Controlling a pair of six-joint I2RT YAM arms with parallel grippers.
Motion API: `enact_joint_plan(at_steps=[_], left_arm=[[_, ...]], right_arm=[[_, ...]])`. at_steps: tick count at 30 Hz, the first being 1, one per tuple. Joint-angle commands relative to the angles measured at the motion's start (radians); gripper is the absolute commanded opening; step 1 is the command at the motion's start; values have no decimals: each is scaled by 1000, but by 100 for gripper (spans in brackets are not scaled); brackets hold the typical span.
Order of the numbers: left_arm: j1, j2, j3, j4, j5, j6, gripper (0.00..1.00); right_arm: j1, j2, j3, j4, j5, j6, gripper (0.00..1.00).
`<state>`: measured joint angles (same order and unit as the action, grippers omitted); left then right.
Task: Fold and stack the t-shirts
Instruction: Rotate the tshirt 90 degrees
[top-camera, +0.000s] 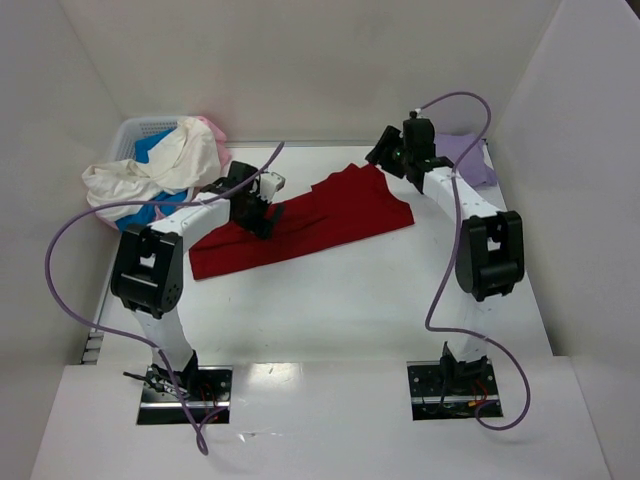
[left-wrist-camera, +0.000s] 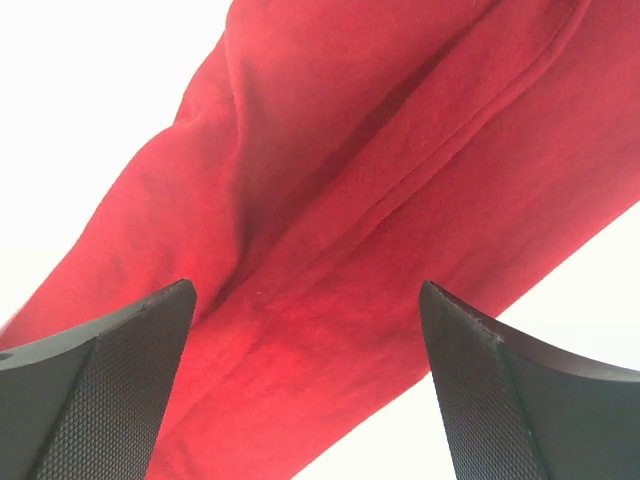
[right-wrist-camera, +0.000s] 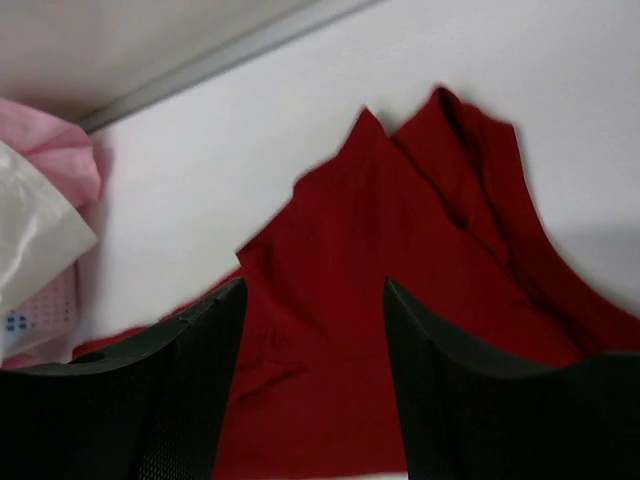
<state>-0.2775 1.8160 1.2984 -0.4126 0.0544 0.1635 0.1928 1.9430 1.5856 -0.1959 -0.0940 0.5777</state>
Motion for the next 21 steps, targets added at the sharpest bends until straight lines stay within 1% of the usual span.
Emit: enact_joint_plan(at_steps=[1,4,6,10,12,14,17,18,19,21], left_arm=[[6,63,21,-12,21,145,100],[15,123,21,-12,-69,166,100],[15,149,42,-12,-100,176,100],[15,206,65,-51,-100,166,100],[15,206,65,-69,-91,157,100],[-11,194,52,-78,-91,148,100],[-87,160,38,-110,-100,91,100],[-103,149,29,-130,-79,78,100],[-132,138,29,-150,-23,44,100],[-164,126,15,-172,10,4,100]], right_arm=[[4,-131,-163,59,-32,-21,63],[4,-174,-246,81,-55,-1,64],[4,-190,-265,81,-65,-1,64],[4,-240,-297,81,-55,-1,65],[4,-256,-297,81,-46,-1,65],[4,-268,-297,81,-46,-1,69],[4,-277,-297,72,-46,-1,69],[4,-277,-297,72,-46,-1,69],[4,-277,-306,63,-32,-10,69],[4,-257,-315,52,-23,-19,69]])
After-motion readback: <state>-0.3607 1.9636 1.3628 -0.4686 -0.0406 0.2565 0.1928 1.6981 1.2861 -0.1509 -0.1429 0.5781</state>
